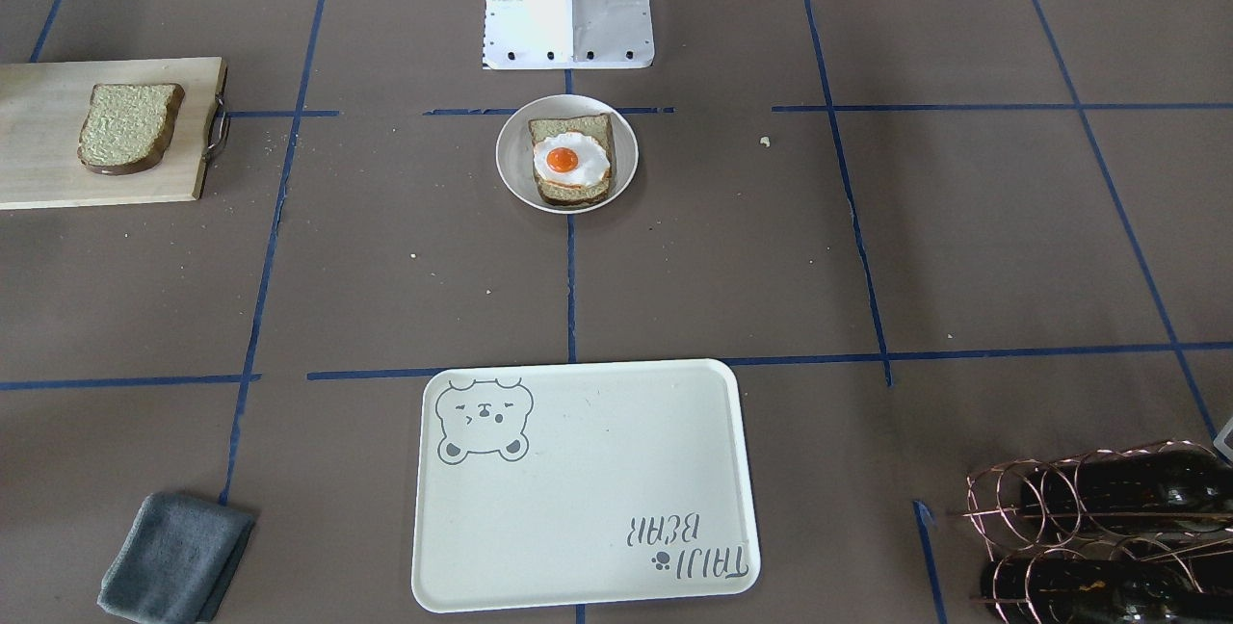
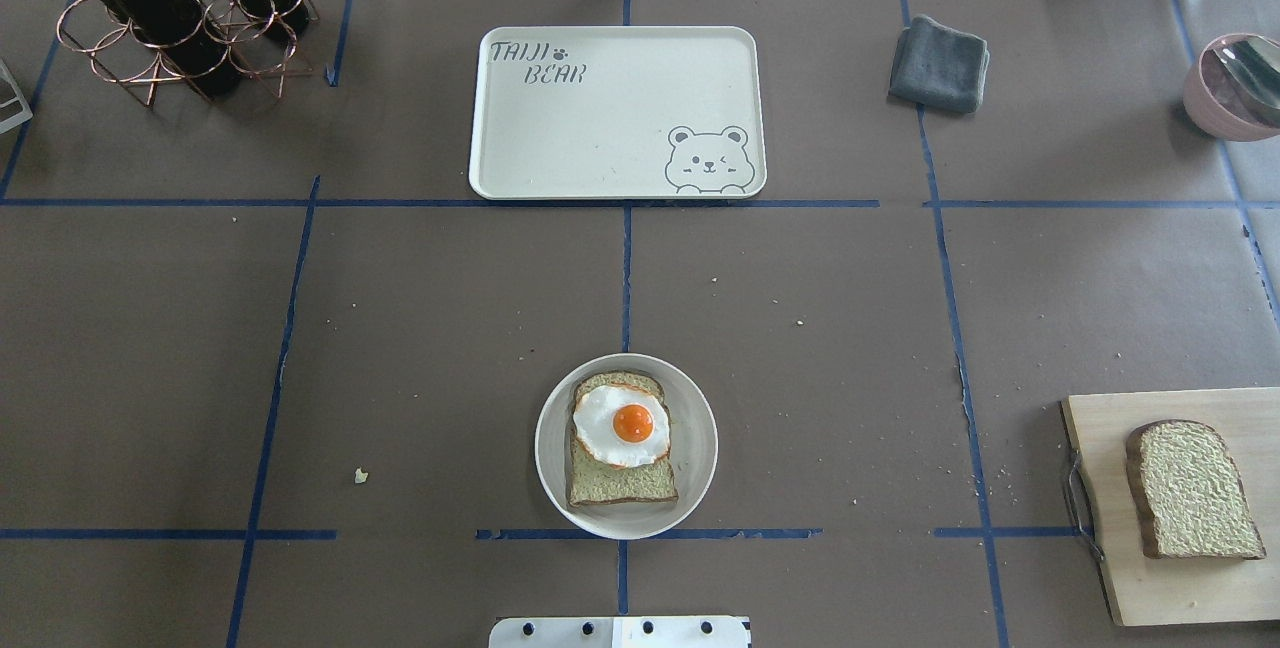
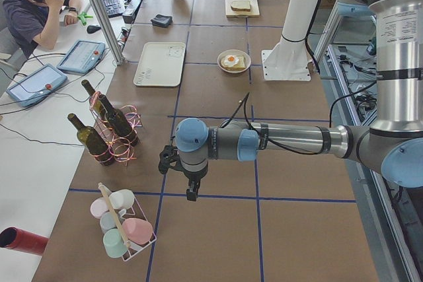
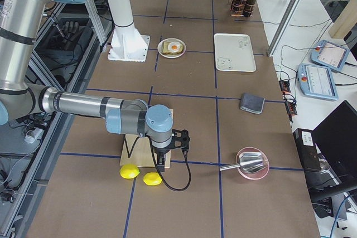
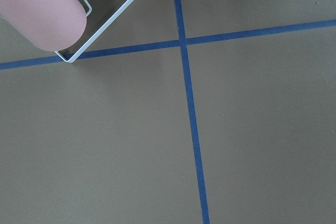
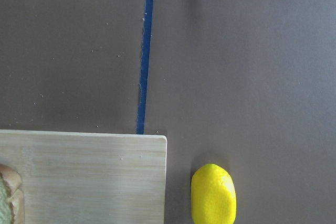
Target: Make sandwich and place on tray
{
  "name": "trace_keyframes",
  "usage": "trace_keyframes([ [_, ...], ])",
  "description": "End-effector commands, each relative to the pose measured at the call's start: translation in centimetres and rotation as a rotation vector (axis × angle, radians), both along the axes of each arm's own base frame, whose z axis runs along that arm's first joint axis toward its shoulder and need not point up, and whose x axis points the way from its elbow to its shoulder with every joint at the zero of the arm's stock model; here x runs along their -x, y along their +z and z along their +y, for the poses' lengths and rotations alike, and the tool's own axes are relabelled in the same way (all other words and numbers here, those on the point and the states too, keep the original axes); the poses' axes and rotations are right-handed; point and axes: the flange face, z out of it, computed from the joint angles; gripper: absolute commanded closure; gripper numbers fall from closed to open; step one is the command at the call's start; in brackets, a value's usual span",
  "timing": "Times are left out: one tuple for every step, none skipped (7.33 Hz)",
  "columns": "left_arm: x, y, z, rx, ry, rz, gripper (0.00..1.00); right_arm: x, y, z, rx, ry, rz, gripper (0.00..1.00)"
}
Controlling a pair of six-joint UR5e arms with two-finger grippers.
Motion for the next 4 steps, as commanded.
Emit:
trace_keyframes([
  [0.1, 1.5, 0.6, 0.029, 0.002, -0.001, 0.00, 0.0, 0.0, 0.0, 0.001, 0.002, -0.001, 0.00],
  [0.1, 3.3, 0.7, 0.063, 0.002, 0.001, 0.00, 0.0, -0.2, 0.0, -0.002, 0.002, -0.004, 0.00],
  [0.1, 3.7, 0.8, 0.073, 0.001, 0.001, 0.00, 0.0, -0.5, -0.2, -0.010, -0.003, -0.002, 0.00],
  [0.1, 3.8, 0.9, 0.076, 0.001, 0.001, 0.00, 0.1, -0.9, -0.8, -0.025, -0.001, -0.002, 0.00],
])
